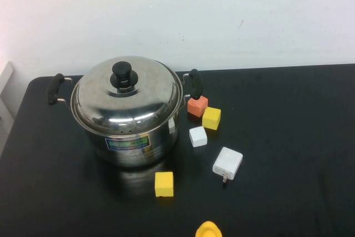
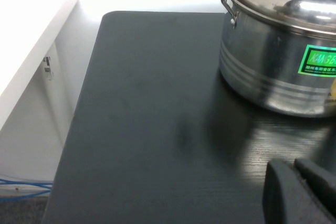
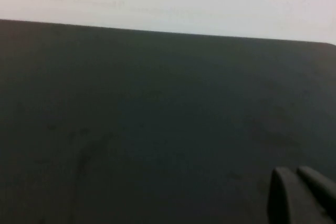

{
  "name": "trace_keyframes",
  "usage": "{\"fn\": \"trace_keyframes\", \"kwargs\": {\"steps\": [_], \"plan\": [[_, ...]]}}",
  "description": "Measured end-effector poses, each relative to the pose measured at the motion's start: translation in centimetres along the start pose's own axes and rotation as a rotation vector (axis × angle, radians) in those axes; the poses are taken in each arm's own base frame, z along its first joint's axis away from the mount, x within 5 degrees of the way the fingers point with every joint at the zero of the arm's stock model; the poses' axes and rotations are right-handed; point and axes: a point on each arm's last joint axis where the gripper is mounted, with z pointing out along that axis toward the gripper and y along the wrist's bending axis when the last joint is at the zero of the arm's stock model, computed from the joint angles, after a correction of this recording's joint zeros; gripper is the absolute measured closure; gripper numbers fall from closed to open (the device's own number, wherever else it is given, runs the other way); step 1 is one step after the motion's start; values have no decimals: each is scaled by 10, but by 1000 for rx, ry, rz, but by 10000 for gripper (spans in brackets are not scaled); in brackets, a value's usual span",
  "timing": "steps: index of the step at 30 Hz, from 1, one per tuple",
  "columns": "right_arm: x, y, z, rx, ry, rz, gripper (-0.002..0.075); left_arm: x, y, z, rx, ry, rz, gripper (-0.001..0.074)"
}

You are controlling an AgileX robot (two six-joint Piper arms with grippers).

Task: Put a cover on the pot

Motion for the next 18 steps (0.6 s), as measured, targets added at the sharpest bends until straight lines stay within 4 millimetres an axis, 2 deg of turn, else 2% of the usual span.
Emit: {"fn": "trace_keyframes", "kwargs": {"steps": [8,18], "plan": [[3,5,0,-80,29,-9,728,0,0,0,0,0,0,737],[3,6,-1,-93,53,13,728,0,0,0,0,0,0,737]]}}
